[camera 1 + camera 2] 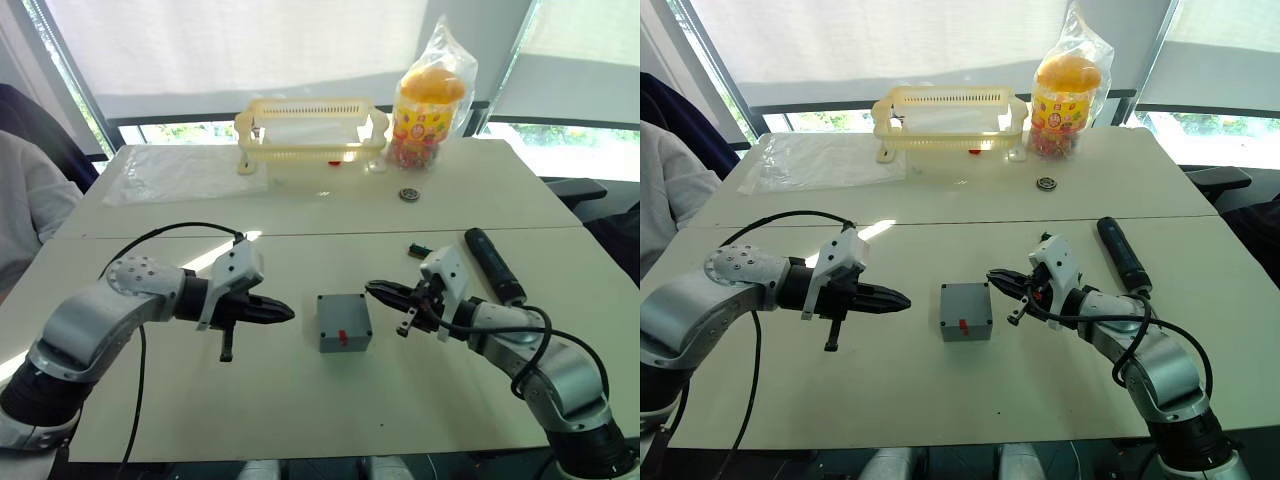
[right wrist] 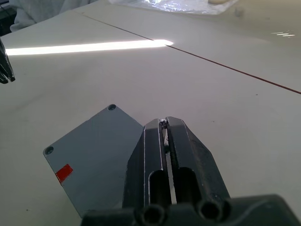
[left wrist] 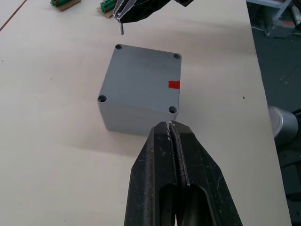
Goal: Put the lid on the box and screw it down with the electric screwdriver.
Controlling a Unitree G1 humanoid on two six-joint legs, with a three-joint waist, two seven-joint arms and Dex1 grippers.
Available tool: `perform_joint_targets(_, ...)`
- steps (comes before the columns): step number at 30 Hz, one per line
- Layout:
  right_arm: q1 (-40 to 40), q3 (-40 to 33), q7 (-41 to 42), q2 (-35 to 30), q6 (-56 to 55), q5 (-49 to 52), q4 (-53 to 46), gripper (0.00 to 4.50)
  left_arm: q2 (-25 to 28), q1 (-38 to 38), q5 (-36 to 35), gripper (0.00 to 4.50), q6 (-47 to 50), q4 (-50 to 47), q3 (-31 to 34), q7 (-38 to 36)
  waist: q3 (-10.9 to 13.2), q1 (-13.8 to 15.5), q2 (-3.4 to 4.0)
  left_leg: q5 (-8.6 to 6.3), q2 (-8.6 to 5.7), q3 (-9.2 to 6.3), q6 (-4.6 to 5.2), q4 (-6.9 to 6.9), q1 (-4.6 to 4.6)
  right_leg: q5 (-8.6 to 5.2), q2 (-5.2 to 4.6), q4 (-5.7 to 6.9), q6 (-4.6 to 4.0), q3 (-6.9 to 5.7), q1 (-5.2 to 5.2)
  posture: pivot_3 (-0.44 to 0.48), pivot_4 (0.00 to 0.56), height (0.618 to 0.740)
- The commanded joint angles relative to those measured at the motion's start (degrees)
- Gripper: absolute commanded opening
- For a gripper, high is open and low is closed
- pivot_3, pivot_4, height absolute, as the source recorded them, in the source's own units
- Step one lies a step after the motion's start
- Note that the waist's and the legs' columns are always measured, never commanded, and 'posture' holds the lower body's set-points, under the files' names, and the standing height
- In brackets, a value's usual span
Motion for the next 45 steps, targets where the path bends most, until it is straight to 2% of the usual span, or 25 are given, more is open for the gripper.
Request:
perform_joint_targets(1,0.1,0.5,0.6,1.0,-2.4,-1.2,0.2,0.06,0.3,-0.4,-0.4,0.00,-0.5,-1.1,1.7,0.3,0.0,0.0,0.00,0.00,0.00,0.00,0.00,0.00,0.00,0.00,0.00,0.00,0.00,0.00,0.00,0.000,0.150,0.740)
perform_joint_targets(33,0.1,1.8,2.7,3.8,-4.5,-5.2,4.8,0.06,-0.1,0.1,-0.1,0.00,-1.0,-1.2,1.3,1.2,0.0,0.0,0.00,0.00,0.00,0.00,0.00,0.00,0.00,0.00,0.00,0.02,0.00,0.00,-0.01,0.000,0.150,0.740)
perform_joint_targets(36,-0.2,1.2,3.0,4.3,-4.8,-4.9,4.8,0.95,-0.5,-0.4,-0.5,0.00,-0.9,-0.9,1.4,1.3,0.0,0.0,0.00,0.00,0.00,0.00,0.00,0.00,0.00,0.00,0.00,0.02,0.00,0.00,-0.01,0.000,0.150,0.740)
perform_joint_targets(41,-0.3,-0.6,3.3,3.9,-3.6,-3.4,2.6,3.46,-1.9,-1.6,-2.9,0.00,0.9,-0.5,3.0,2.0,0.0,0.0,0.00,0.00,0.00,0.00,0.00,0.02,-0.01,0.00,0.00,0.02,0.00,0.00,-0.01,0.000,0.150,0.740)
perform_joint_targets(42,-0.1,-1.2,3.4,3.4,-3.2,-2.9,1.9,4.11,-1.8,-1.8,-3.3,0.00,1.2,-0.5,3.2,2.0,0.0,0.0,0.00,0.00,0.00,0.00,0.00,0.01,0.00,0.00,0.00,0.02,0.00,0.00,-0.01,0.000,0.150,0.740)
perform_joint_targets(43,0.0,-1.9,3.6,2.9,-2.9,-2.5,1.3,4.45,-1.8,-1.9,-3.6,0.00,1.3,-0.5,3.4,2.0,0.0,0.0,0.00,0.00,0.00,0.00,0.00,0.00,0.00,0.00,0.00,0.02,0.00,0.00,-0.01,0.000,0.150,0.740)
perform_joint_targets(45,0.3,-3.8,3.8,1.5,-2.1,-1.5,0.0,4.45,-2.1,-2.4,-4.2,0.00,1.6,-0.3,3.8,2.0,0.0,0.0,0.00,0.00,0.00,-0.01,0.00,0.00,0.00,0.00,0.00,0.04,0.00,0.00,-0.02,0.000,0.150,0.740)
